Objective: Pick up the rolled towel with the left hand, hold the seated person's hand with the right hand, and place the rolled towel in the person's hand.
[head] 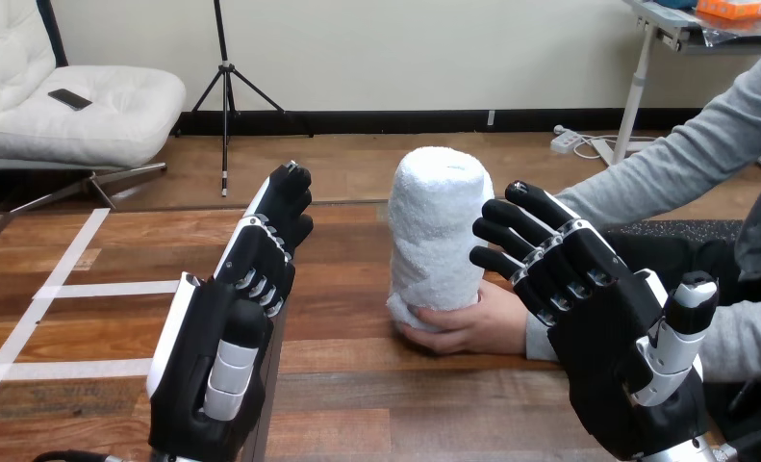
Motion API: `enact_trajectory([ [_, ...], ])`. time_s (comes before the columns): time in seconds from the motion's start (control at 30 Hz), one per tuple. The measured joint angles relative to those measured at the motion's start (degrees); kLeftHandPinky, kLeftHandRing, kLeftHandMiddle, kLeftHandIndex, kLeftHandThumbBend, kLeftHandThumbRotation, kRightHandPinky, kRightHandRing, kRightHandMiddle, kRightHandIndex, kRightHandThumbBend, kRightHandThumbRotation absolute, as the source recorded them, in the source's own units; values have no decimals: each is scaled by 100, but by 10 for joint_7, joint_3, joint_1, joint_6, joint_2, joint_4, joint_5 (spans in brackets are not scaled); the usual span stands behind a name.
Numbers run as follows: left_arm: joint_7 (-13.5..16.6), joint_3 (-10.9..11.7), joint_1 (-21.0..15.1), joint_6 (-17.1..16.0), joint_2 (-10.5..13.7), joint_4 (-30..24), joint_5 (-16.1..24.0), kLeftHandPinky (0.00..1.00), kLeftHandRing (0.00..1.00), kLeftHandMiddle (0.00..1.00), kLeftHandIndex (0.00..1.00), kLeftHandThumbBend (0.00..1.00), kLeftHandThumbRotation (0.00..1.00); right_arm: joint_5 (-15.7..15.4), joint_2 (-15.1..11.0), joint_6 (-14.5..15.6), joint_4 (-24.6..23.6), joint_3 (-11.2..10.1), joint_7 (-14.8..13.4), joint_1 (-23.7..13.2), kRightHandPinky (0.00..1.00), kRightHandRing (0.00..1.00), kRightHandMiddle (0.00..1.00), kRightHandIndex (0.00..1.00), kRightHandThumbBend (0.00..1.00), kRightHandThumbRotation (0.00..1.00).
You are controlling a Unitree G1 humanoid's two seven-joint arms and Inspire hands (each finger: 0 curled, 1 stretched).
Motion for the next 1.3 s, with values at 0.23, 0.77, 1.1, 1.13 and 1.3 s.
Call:
enact_trajectory([
  [0.23, 1, 0, 0, 1, 0, 0, 0, 95, 97, 96, 93, 92, 93, 0, 0, 0, 0, -1, 0, 0, 82, 85, 84, 84, 99, 100],
  [0.77, 0, 0, 0, 3, 0, 0, 0, 94, 97, 96, 94, 90, 92, 0, -1, 3, 0, -1, 0, 0, 82, 85, 84, 84, 99, 100],
  [1.1, -1, 0, 0, 3, 0, 0, 1, 93, 97, 95, 93, 90, 92, 0, -1, 7, -1, -1, 0, 0, 81, 85, 84, 84, 99, 100],
  [1.13, -1, 0, 0, 3, 0, 0, 1, 93, 97, 95, 93, 90, 92, 0, -1, 7, -2, -1, 0, 0, 81, 85, 84, 84, 99, 100],
  [1.3, 0, 0, 0, 3, 0, 0, 1, 93, 96, 95, 93, 90, 92, 0, -1, 7, -2, -1, 0, 0, 81, 85, 84, 84, 99, 100],
])
